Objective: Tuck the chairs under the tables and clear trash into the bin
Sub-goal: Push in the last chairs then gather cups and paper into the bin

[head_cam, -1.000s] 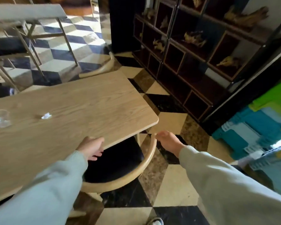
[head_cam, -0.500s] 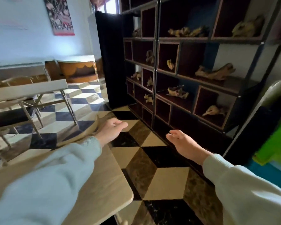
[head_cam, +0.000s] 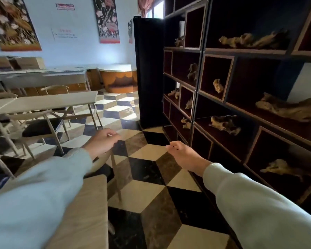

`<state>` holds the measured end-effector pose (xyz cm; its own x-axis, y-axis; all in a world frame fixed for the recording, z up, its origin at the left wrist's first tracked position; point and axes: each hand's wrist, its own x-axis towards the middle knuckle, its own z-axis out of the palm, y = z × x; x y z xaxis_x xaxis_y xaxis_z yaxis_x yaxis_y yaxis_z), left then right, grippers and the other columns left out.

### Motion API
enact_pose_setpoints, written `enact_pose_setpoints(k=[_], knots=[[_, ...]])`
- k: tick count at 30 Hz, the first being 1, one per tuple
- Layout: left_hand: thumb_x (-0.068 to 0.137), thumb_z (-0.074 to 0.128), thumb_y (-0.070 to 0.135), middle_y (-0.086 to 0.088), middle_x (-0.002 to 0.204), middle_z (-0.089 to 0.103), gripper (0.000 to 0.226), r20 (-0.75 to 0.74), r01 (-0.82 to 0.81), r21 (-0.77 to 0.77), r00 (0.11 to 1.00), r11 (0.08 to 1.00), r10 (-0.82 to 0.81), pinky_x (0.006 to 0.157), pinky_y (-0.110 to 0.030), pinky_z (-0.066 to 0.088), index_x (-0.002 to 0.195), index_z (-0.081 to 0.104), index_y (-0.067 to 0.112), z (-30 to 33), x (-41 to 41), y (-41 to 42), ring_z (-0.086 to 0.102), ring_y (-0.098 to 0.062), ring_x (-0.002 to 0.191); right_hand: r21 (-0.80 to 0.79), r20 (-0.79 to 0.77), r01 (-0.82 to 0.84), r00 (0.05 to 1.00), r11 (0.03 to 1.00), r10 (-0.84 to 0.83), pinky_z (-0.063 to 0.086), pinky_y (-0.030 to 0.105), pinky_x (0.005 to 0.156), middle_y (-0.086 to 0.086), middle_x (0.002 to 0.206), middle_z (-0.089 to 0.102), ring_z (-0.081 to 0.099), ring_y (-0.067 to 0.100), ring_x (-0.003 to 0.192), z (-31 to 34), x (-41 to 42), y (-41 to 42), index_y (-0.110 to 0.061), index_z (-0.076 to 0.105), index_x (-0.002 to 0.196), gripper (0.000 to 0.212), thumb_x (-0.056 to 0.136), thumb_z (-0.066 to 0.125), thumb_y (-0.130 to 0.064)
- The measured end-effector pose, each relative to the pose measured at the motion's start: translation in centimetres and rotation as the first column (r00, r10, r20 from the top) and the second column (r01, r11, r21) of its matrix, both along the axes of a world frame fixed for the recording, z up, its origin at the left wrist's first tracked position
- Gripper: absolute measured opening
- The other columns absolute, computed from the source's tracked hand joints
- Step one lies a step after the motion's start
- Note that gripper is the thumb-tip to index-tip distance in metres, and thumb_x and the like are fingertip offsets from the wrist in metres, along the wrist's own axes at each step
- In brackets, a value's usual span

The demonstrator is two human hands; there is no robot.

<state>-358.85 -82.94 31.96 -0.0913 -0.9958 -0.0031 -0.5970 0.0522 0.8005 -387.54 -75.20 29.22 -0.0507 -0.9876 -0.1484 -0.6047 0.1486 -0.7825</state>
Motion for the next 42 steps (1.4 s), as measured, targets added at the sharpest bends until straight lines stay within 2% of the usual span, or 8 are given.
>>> enact_pose_setpoints(k=[4, 8, 16, 20, 25, 29, 36, 42], knots=[[0.096, 0.066, 0.037, -0.004, 0.111, 0.072, 0.020, -0.121, -0.089, 0.006, 0.989, 0.996, 0.089, 0.097, -0.052, 0.057, 0.113, 0.069, 0.026, -1.0, -0.9, -10.4, 0.068, -0.024, 0.104, 0.005, 0.000, -0.043, 0.999, 0.999, 0.043, 0.040, 0.032, 0.096, 0.003, 0.146, 0.053, 0.053, 0.013, 0.105, 0.6, -1.3, -10.5, -0.022, 0.038, 0.158, 0.063, 0.106, 0.043, -0.057], [0.102, 0.063, 0.033, -0.008, 0.114, 0.072, 0.023, -0.241, -0.126, 0.091, 0.960, 0.988, 0.145, 0.098, -0.050, 0.056, 0.118, 0.067, 0.017, -3.2, -0.3, -16.4, 0.068, -0.028, 0.107, 0.059, -0.039, -0.083, 0.996, 0.995, 0.086, 0.040, 0.037, 0.108, 0.005, 0.155, 0.047, 0.048, 0.024, 0.137, 0.0, -1.7, -19.4, -0.021, 0.038, 0.158, 0.063, 0.107, 0.045, -0.056], [0.103, 0.060, 0.032, -0.004, 0.104, 0.073, 0.014, -0.244, -0.431, 0.231, 0.842, 0.872, 0.481, 0.069, -0.036, 0.056, 0.099, 0.070, 0.023, -10.1, 3.4, -28.8, 0.071, -0.024, 0.094, 0.091, 0.040, -0.244, 0.970, 0.966, 0.241, 0.044, 0.034, 0.095, 0.006, 0.142, 0.056, 0.054, 0.016, 0.116, -6.2, 2.1, -38.9, -0.017, 0.045, 0.151, 0.052, 0.108, 0.050, -0.045], [0.103, 0.061, 0.032, -0.010, 0.099, 0.074, 0.016, -0.225, -0.534, 0.318, 0.760, 0.784, 0.609, 0.077, -0.041, 0.056, 0.094, 0.066, 0.020, -12.9, 4.7, -33.9, 0.069, -0.027, 0.088, 0.132, 0.102, -0.342, 0.938, 0.930, 0.330, 0.043, 0.040, 0.108, 0.011, 0.150, 0.052, 0.052, 0.027, 0.132, -10.8, 4.7, -48.5, -0.013, 0.042, 0.155, 0.056, 0.108, 0.052, -0.042], [0.107, 0.055, 0.024, -0.003, 0.067, 0.065, 0.021, -0.228, -0.720, 0.424, 0.503, 0.549, 0.834, 0.056, -0.026, 0.048, 0.092, 0.063, 0.012, -16.2, 6.4, -37.3, 0.060, -0.017, 0.056, 0.305, 0.155, -0.510, 0.860, 0.804, 0.486, 0.046, 0.046, 0.109, 0.009, 0.147, 0.054, 0.054, 0.031, 0.131, -16.0, 9.4, -59.1, -0.015, 0.051, 0.148, 0.049, 0.107, 0.055, -0.041], [0.108, 0.053, 0.022, -0.014, 0.099, 0.065, 0.023, -0.152, -0.802, 0.473, 0.335, 0.366, 0.930, 0.066, -0.033, 0.051, 0.114, 0.063, 0.002, -18.7, 9.5, -36.5, 0.062, -0.021, 0.072, 0.410, 0.189, -0.626, 0.770, 0.663, 0.610, 0.041, 0.054, 0.115, 0.024, 0.131, 0.060, 0.058, 0.040, 0.120, -18.8, 14.5, -64.3, -0.016, 0.066, 0.111, 0.019, 0.108, 0.052, -0.029], [0.103, 0.061, 0.024, -0.018, 0.112, 0.064, 0.028, -0.033, -0.805, 0.594, -0.034, -0.008, 0.999, 0.082, -0.045, 0.056, 0.118, 0.062, 0.001, -27.3, 17.0, -34.5, 0.064, -0.034, 0.105, 0.471, 0.090, -0.407, 0.905, 0.783, 0.416, 0.039, 0.033, 0.063, 0.005, 0.098, 0.060, 0.052, 0.017, 0.078, -26.8, 23.1, -69.6, -0.016, 0.058, 0.103, 0.022, 0.106, 0.053, -0.037], [0.099, 0.063, 0.036, -0.016, 0.133, 0.063, 0.057, 0.098, -0.709, 0.669, -0.214, -0.224, 0.972, 0.108, -0.050, 0.051, 0.145, 0.053, 0.004, -35.4, 22.7, -36.2, 0.061, -0.037, 0.121, 0.757, 0.166, -0.129, 0.986, 0.640, 0.002, 0.051, 0.054, 0.107, 0.015, 0.122, 0.062, 0.061, 0.036, 0.116, -33.9, 28.3, -72.7, -0.015, 0.055, 0.123, 0.031, 0.103, 0.057, -0.039]])
